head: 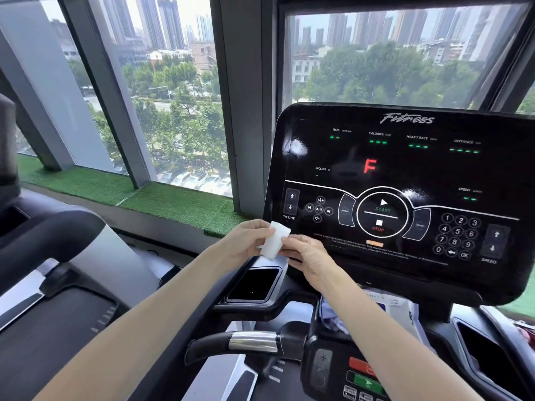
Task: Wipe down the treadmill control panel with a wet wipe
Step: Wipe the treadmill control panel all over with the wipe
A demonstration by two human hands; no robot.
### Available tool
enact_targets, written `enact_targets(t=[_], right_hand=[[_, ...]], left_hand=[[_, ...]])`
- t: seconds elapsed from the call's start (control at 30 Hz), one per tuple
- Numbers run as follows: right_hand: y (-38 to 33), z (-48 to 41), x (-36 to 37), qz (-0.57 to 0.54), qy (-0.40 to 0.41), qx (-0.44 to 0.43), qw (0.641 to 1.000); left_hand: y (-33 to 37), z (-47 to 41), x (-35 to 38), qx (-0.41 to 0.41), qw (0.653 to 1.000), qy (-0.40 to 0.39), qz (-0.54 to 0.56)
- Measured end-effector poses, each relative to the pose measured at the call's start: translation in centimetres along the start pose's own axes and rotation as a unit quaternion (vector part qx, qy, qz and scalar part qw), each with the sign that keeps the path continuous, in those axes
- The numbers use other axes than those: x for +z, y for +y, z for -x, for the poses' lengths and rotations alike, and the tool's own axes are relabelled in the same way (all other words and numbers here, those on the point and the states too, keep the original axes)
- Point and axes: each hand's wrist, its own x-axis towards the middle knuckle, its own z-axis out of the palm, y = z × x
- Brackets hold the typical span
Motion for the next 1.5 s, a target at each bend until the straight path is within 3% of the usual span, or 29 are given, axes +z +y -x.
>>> enact_targets(t=[0.17, 0.27, 0.43, 0.57, 0.63, 0.7, 0.77, 0.83, 0.87, 1.0, 1.2, 1.33, 1.5], right_hand=[[0.1, -0.1, 0.6, 0.029, 0.004, -0.004, 1.000], [-0.1, -0.4, 0.8, 0.035, 0.000, -0.018, 0.999], [-0.6, -0.6, 0.1, 0.086, 0.047, -0.057, 0.994], [0.1, -0.8, -0.8, 0.146, 0.070, -0.100, 0.982], [0.8, -1.4, -1.6, 0.273, 0.116, -0.159, 0.942], [1.4, -1.6, -2.2, 0.401, 0.155, -0.211, 0.878], [1.9, -1.4, -2.6, 0.502, 0.182, -0.251, 0.807], [2.6, -1.1, -2.9, 0.564, 0.197, -0.273, 0.754], [2.8, -0.9, -2.9, 0.577, 0.200, -0.275, 0.742], [3.6, -0.5, -3.4, 0.597, 0.201, -0.286, 0.722], [4.2, 0.2, -4.6, 0.590, 0.205, -0.289, 0.726], [4.3, 0.4, -5.4, 0.594, 0.217, -0.277, 0.724], [4.5, 1.1, -5.8, 0.607, 0.200, -0.281, 0.716]], left_hand=[[-1.2, -0.5, -0.2, 0.025, 0.996, 0.071, -0.052], [-2.2, -0.8, -0.3, -0.046, 0.999, 0.027, 0.010], [-2.4, -1.9, -0.9, -0.075, 0.994, 0.003, 0.083], [-1.6, -2.9, -0.3, -0.101, 0.995, -0.005, 0.023], [-0.6, -3.7, 0.3, -0.053, 0.993, 0.082, -0.060], [0.7, -5.2, 0.3, 0.079, 0.941, 0.242, -0.225], [1.3, -6.6, 0.0, 0.208, 0.839, 0.336, -0.374], [0.6, -7.9, -0.5, 0.282, 0.765, 0.326, -0.479], [-0.3, -8.4, -0.7, 0.299, 0.746, 0.300, -0.513], [-4.8, -7.8, -0.7, 0.339, 0.708, 0.218, -0.580], [-11.7, -5.5, -4.4, 0.307, 0.695, 0.054, -0.648], [-6.1, -5.0, -1.9, 0.338, 0.737, 0.203, -0.549], [-1.2, -8.2, 2.0, 0.385, 0.697, 0.238, -0.556]])
